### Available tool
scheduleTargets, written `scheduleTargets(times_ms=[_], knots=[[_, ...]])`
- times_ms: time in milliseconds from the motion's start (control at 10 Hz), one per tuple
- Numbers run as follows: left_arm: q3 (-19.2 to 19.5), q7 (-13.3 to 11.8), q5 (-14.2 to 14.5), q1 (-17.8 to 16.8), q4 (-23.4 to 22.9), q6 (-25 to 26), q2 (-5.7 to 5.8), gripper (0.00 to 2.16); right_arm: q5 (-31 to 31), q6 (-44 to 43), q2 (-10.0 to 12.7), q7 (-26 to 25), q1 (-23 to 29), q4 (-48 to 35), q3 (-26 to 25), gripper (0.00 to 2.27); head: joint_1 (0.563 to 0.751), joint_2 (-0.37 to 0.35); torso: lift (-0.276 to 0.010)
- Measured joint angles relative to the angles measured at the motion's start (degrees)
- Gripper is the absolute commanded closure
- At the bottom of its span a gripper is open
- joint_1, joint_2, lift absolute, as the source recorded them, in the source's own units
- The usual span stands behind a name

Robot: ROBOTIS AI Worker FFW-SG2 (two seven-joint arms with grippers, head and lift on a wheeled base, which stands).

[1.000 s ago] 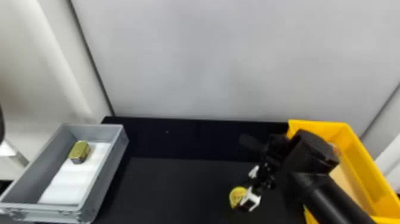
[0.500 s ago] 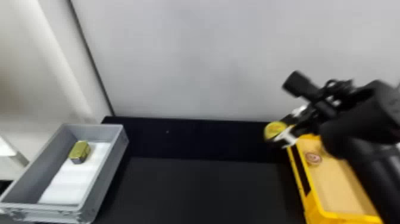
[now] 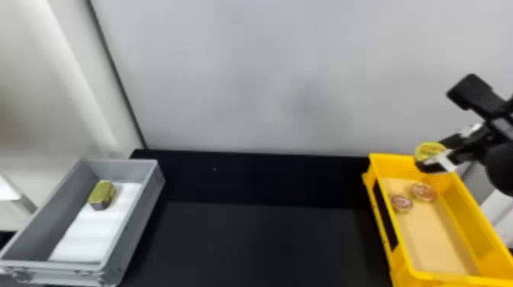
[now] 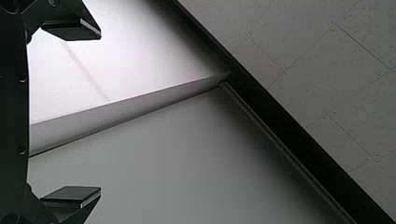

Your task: Pick up the round yellow can and place it in the yellow rectangular box

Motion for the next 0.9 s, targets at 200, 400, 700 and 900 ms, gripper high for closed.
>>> scheduleTargets(times_ms=[200,400,700,900], knots=[[-0.1,0.0,0.0,-0.2,0.0,0.0,0.11,0.11,0.1,-1.4,-0.2,-2.9,1.3,4.0,-5.1,0.68,0.663,0.054,-0.01],[-0.3,0.0,0.0,-0.3,0.0,0.0,0.12,0.11,-1.0,-3.0,0.2,-6.8,1.8,10.1,-9.2,0.68,0.663,0.054,-0.01],[-0.7,0.0,0.0,-0.6,0.2,0.0,0.12,0.11,-6.8,-3.9,1.2,-13.3,2.0,19.1,-14.1,0.68,0.663,0.054,-0.01],[-0.8,0.0,0.0,-0.6,0.2,-0.1,0.02,0.11,-14.4,-3.3,1.4,-19.3,2.2,24.0,-14.9,0.68,0.663,0.054,-0.01]])
